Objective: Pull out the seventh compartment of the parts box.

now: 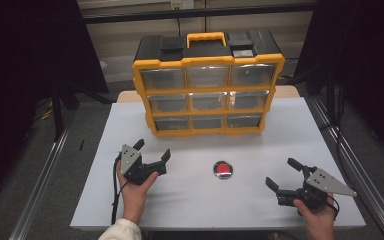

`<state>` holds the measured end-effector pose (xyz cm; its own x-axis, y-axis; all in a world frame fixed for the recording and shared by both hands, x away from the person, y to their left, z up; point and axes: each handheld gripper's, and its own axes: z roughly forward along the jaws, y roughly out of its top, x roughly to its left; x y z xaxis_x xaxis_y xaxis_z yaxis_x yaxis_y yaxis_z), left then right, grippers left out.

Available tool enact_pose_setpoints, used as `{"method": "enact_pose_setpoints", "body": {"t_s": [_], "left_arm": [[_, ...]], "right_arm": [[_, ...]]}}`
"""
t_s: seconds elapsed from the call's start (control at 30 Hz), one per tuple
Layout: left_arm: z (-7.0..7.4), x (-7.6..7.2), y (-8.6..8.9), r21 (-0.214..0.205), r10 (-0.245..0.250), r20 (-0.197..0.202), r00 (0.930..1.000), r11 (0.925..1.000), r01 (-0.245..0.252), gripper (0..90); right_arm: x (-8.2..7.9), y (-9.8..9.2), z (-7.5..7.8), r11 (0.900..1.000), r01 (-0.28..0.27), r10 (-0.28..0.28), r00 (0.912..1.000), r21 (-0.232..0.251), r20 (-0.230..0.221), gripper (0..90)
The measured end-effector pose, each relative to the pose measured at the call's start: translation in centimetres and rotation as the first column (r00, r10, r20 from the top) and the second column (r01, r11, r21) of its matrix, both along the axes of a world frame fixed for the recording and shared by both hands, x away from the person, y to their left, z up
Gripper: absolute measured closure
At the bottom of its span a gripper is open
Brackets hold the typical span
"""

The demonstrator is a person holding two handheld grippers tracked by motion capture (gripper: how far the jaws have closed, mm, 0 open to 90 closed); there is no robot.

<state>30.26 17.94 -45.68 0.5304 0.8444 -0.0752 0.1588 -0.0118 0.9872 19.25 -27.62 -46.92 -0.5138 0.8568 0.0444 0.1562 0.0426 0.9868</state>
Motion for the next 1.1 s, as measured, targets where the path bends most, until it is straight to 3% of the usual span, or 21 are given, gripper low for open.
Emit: {"method": "enact_pose_setpoints", "body": {"t_s": [0.23, 0.33, 0.37, 0.5, 1.1], "left_arm": [[0.2, 0.4, -0.6, 0.008, 0.013, 0.010, 0.9999, 0.9999, -0.013, 1.6], [0.1, 0.6, -1.0, -0.007, 0.018, 0.011, 0.9998, 0.9998, -0.018, 1.6], [0.2, 0.6, -1.0, 0.010, 0.020, 0.014, 0.9997, 0.9998, -0.020, 1.6], [0.1, 0.9, -1.5, 0.003, 0.033, 0.012, 0.9994, 0.9995, -0.033, 1.5], [0.0, 2.0, -3.5, 0.040, 0.080, 0.030, 0.9963, 0.9959, -0.082, 1.6]], "right_arm": [[0.0, 0.0, 0.0, 1.0000, 0.001, -0.001, 1.0000, 0.002, 0.001, 2.0], [0.0, 0.0, 0.0, 1.0000, 0.004, -0.004, 1.0000, 0.000, 0.006, 2.0], [0.0, 0.0, 0.0, 1.0000, 0.004, -0.004, 1.0000, -0.001, 0.005, 2.0], [-0.1, 0.0, 0.1, 1.0000, 0.006, -0.006, 1.0000, 0.001, 0.006, 2.0], [-0.1, -0.1, 0.1, 1.0000, 0.008, -0.008, 1.0000, 0.004, 0.004, 1.8]]}}
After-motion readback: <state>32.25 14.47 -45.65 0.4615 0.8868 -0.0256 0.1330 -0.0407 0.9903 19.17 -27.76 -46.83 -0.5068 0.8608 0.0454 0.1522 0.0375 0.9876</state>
